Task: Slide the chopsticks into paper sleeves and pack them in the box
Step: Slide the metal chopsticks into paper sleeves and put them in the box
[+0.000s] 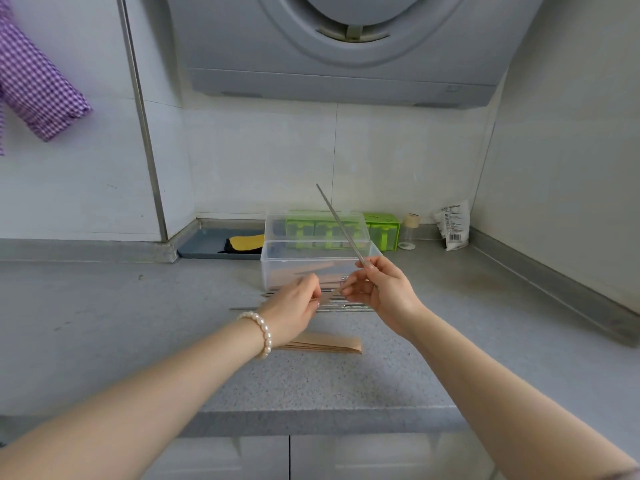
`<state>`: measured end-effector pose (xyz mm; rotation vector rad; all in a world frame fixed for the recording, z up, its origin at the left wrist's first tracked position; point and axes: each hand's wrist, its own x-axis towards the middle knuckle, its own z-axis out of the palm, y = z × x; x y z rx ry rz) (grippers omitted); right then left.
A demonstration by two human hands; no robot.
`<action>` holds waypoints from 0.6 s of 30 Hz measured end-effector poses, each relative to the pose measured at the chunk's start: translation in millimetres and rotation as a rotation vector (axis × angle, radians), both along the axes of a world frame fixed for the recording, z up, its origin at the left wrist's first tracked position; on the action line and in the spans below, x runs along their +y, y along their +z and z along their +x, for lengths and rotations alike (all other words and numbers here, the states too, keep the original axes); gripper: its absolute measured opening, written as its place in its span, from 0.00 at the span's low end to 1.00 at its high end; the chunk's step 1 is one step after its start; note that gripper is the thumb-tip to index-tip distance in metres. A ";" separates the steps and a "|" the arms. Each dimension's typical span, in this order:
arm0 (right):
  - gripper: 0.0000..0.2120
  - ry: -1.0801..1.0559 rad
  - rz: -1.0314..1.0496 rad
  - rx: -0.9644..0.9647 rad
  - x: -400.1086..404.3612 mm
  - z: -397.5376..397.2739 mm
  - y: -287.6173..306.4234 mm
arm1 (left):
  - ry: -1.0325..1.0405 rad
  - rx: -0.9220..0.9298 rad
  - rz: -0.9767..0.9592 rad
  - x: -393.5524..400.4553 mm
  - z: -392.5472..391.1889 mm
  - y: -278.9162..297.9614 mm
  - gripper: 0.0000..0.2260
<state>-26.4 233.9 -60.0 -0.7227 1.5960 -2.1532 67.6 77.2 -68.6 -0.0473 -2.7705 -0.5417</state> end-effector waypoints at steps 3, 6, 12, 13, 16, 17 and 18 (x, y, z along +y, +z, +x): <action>0.08 0.010 0.024 0.072 0.5 1.1 1.0 | 0.013 -0.073 0.139 1.4 1.1 4.8 0.09; 0.09 0.084 0.025 0.097 1.8 3.8 1.5 | 0.002 -0.267 0.377 2.6 0.9 13.2 0.17; 0.07 0.209 0.076 0.099 5.6 12.1 7.0 | -0.086 -0.324 0.809 3.4 1.8 21.2 0.07; 0.07 0.200 0.094 0.101 8.1 10.1 8.5 | -0.076 -0.311 0.766 1.2 1.6 21.6 0.08; 0.06 0.098 0.185 0.187 23.3 -2.4 14.5 | -0.010 -0.232 0.513 -6.1 3.7 21.5 0.14; 0.06 0.060 0.225 0.237 30.8 -7.4 18.1 | 0.010 -0.199 0.461 -8.9 4.5 20.9 0.15; 0.06 0.034 0.271 0.286 39.0 -11.7 22.3 | 0.025 -0.176 0.434 -11.2 6.2 20.9 0.16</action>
